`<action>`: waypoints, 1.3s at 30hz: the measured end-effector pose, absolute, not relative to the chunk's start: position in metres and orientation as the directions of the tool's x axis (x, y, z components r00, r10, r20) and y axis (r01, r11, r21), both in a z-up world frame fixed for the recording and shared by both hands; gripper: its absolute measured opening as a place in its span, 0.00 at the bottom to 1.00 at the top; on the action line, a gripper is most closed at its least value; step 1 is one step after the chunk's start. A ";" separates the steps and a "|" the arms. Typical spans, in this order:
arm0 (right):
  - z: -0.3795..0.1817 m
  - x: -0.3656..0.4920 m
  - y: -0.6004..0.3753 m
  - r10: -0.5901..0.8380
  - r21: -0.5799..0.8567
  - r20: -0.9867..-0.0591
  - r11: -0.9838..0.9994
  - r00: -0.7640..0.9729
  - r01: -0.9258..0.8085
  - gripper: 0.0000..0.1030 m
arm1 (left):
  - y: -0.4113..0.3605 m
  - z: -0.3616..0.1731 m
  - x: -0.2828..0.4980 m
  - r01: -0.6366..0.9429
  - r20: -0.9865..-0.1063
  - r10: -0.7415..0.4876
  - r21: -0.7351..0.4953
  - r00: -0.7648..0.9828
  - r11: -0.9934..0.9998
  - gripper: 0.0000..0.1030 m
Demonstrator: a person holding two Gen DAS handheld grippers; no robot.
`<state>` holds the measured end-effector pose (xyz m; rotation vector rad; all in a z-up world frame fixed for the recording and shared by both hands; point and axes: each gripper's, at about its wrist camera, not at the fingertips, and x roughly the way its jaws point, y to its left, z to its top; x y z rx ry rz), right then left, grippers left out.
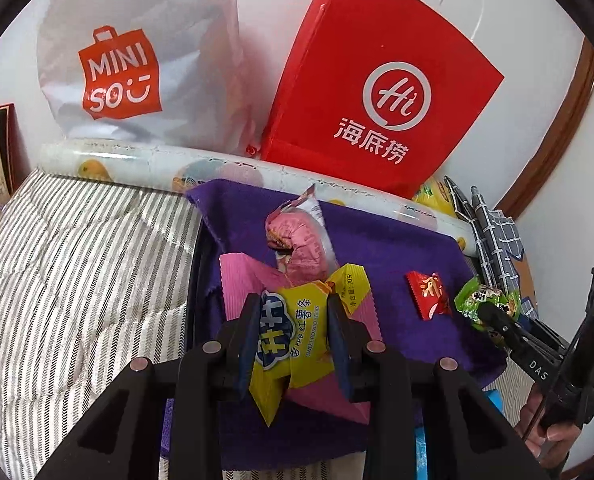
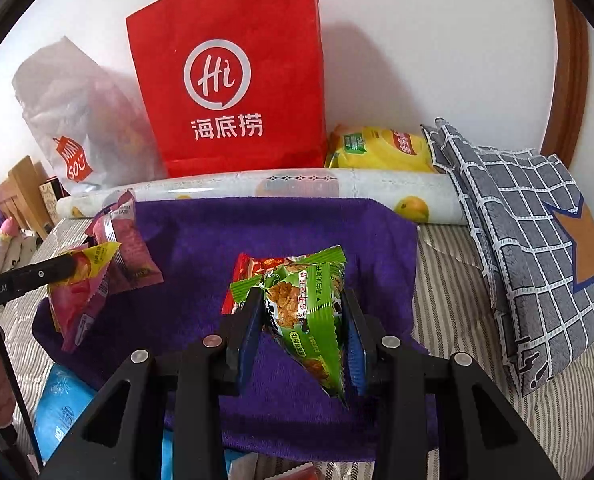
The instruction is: Organize snacks
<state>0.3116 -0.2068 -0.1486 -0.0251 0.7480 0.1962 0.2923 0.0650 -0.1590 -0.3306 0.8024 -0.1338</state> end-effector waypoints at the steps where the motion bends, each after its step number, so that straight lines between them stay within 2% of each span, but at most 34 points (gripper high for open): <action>1: -0.149 0.312 -0.207 0.169 0.048 -0.679 0.981 0.715 -0.186 0.37 | 0.064 -0.160 0.293 -0.009 -0.685 -0.240 -0.338 0.688 0.941 0.30; 27: -0.160 0.316 -0.204 0.157 0.034 -0.713 0.981 0.684 -0.189 0.38 | 0.063 -0.161 0.294 -0.003 -0.692 -0.250 -0.343 0.677 0.939 0.30; 33: -0.157 0.314 -0.206 0.162 0.039 -0.699 0.981 0.697 -0.189 0.48 | 0.064 -0.161 0.295 -0.005 -0.691 -0.253 -0.349 0.677 0.937 0.30; 39: -0.151 0.310 -0.204 0.171 0.034 -0.676 0.979 0.717 -0.201 0.53 | 0.060 -0.161 0.295 -0.002 -0.691 -0.241 -0.331 0.681 0.944 0.31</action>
